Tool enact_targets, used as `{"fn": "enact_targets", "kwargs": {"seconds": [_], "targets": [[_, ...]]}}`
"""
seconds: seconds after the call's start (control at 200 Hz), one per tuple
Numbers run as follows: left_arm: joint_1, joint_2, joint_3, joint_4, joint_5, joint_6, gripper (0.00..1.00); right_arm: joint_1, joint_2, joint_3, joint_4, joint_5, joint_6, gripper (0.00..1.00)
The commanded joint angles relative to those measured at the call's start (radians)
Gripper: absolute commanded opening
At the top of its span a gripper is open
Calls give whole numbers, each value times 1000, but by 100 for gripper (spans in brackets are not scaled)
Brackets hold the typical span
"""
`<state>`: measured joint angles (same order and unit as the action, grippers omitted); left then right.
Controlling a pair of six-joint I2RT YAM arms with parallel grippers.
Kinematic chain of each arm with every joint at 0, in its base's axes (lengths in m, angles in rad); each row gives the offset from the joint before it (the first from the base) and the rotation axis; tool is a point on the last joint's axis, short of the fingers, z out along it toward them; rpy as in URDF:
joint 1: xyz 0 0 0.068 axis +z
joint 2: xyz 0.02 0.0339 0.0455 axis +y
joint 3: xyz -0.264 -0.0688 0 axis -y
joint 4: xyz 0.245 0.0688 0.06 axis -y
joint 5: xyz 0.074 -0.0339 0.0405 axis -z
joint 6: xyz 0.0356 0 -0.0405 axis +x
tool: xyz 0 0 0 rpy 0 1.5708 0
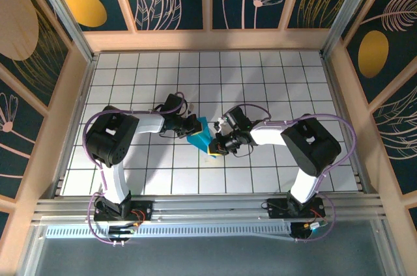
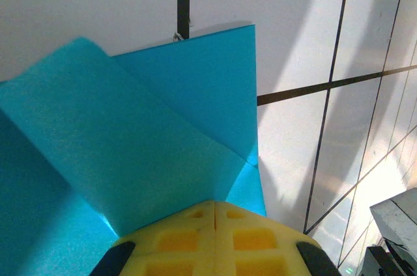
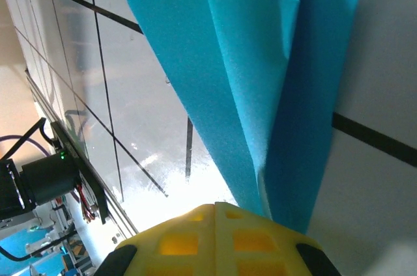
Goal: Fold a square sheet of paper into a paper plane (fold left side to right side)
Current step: Fourth fold the wing at the center of the table.
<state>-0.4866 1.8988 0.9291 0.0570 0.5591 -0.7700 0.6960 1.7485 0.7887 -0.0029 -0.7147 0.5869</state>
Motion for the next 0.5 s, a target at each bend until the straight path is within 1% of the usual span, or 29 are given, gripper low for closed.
{"fn": "enact_targets", "kwargs": {"seconds": [0.0, 0.495], "targets": [[-4, 34, -42, -125, -97, 19, 0, 13, 20, -16, -3, 18, 10, 0], [-4, 36, -42, -126, -97, 20, 0, 16, 28, -23, -13, 35, 8, 0]]}}
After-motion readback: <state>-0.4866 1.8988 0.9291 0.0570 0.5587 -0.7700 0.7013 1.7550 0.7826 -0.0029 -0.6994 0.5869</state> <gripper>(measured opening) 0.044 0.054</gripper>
